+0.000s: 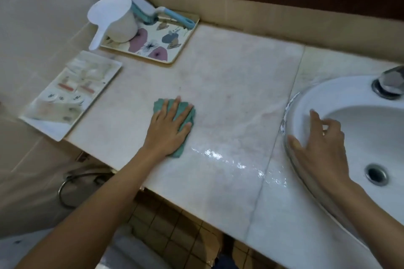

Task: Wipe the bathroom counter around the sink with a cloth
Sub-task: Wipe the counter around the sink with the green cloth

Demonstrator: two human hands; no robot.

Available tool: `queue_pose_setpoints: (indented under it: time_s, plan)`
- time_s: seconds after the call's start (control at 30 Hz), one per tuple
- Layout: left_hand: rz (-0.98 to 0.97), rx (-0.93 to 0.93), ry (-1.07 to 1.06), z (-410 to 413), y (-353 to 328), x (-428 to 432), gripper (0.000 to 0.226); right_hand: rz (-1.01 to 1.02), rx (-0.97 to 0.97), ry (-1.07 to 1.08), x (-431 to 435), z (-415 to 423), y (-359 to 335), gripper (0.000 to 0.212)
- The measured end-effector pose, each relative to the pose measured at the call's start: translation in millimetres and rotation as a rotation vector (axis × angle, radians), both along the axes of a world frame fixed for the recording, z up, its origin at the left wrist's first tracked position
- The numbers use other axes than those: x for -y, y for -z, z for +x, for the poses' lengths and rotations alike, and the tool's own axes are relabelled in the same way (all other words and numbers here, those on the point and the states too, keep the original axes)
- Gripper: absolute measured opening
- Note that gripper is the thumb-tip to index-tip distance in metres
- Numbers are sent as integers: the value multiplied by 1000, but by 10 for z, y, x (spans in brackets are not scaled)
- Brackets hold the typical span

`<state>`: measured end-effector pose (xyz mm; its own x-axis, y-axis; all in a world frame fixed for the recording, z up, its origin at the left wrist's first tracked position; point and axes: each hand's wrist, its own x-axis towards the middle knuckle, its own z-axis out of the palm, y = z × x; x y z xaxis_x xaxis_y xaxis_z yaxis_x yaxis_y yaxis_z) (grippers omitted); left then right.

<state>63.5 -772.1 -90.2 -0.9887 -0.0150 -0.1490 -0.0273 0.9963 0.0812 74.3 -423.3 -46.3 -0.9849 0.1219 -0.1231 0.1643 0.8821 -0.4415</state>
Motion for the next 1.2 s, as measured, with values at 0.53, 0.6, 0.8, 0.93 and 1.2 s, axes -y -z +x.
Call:
queue_pose_setpoints:
  time_s: [0.53,0.6,0.8,0.93,1.2]
  plan:
    - [50,10,148,-2942,53,-1321,57,246,-143,-1,39,-244,244,62]
    - [62,8,143,-2860,56,-1472,57,242,-151,1,34,-239,251,62]
    - [217,-92,372,-1204,160,-1941,56,215,-128,11,9,-199,244,57]
    - [236,-43,477,82,83,-1752,55,164,-89,18,-16,-144,252,58]
    - [35,-106,239,-1575,136,-815,55,170,-139,31,-22,-171,277,54]
